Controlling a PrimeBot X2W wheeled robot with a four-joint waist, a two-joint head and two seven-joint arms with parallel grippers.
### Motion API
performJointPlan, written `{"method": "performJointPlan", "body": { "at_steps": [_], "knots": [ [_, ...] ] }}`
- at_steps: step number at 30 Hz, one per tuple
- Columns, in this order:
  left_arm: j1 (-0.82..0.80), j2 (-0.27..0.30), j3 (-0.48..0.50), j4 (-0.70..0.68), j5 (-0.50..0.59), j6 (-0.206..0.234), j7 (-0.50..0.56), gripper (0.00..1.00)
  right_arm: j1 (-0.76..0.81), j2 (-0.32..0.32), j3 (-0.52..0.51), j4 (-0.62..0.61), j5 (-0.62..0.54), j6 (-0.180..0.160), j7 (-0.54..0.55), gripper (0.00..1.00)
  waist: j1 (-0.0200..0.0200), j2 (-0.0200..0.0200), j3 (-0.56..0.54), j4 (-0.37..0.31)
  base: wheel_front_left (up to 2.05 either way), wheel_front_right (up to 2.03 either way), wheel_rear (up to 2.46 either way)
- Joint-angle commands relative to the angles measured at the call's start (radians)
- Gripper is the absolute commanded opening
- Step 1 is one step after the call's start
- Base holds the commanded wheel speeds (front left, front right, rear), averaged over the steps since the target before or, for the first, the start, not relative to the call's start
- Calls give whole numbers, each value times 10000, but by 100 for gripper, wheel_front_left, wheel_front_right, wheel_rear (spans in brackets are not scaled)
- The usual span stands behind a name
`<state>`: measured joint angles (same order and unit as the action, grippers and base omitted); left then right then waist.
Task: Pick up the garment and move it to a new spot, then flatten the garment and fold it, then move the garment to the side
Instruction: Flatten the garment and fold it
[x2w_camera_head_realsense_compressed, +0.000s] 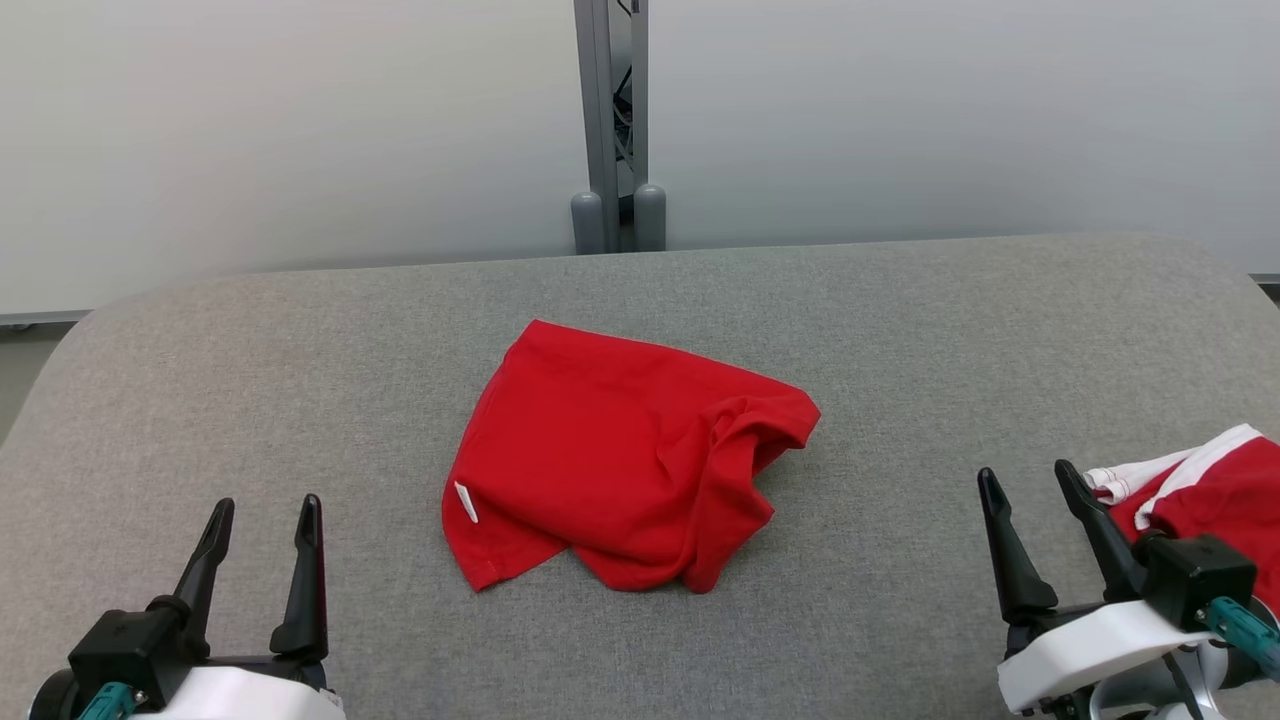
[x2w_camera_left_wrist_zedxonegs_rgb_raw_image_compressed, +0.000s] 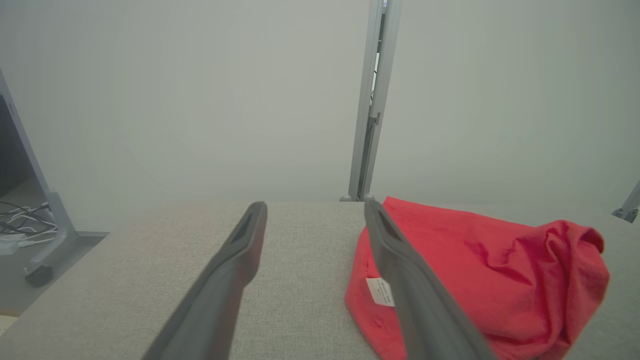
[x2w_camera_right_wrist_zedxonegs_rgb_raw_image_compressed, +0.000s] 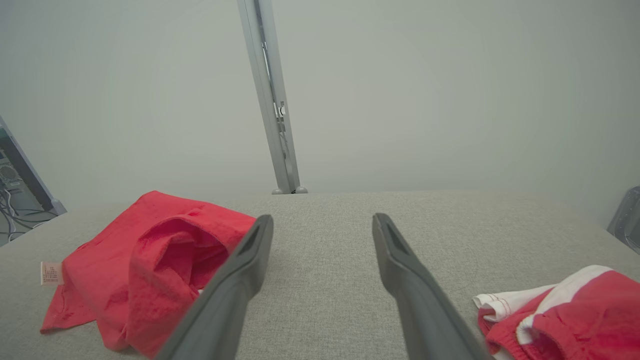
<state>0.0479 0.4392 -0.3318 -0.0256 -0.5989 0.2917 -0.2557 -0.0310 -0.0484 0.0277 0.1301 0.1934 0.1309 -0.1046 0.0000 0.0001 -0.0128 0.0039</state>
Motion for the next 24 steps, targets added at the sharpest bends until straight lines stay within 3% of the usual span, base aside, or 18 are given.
{"method": "performJointPlan", "body": {
  "at_steps": [1, 7, 10, 13, 24],
  "knots": [
    [-86, 26, 7, 20, -2, 21, 25, 100, 49, -53, -45, -53, 73, -4, 18, 100, 0, -1, 6, -6, 0, 0, 0],
    [-209, -64, -419, 72, -239, -231, 713, 100, 58, -54, -80, -95, 74, -4, 31, 100, 0, -1, 84, -3, 0, 0, 0],
    [-574, -276, -1128, 393, -680, -724, 1968, 100, -57, -52, -53, -170, 34, -4, 86, 100, 0, -1, 335, 15, 0, 0, 0],
    [-1027, -532, -1567, 895, -907, -1142, 2556, 100, -186, -54, 24, -217, 16, -4, 83, 100, 0, -1, 573, -46, 0, 0, 0],
    [-2476, -1336, -1859, 3552, -1314, -1989, 2770, 100, -617, -52, 273, -186, 144, -4, -53, 100, 0, -1, 1387, -647, 0, 0, 0]
  ]
}}
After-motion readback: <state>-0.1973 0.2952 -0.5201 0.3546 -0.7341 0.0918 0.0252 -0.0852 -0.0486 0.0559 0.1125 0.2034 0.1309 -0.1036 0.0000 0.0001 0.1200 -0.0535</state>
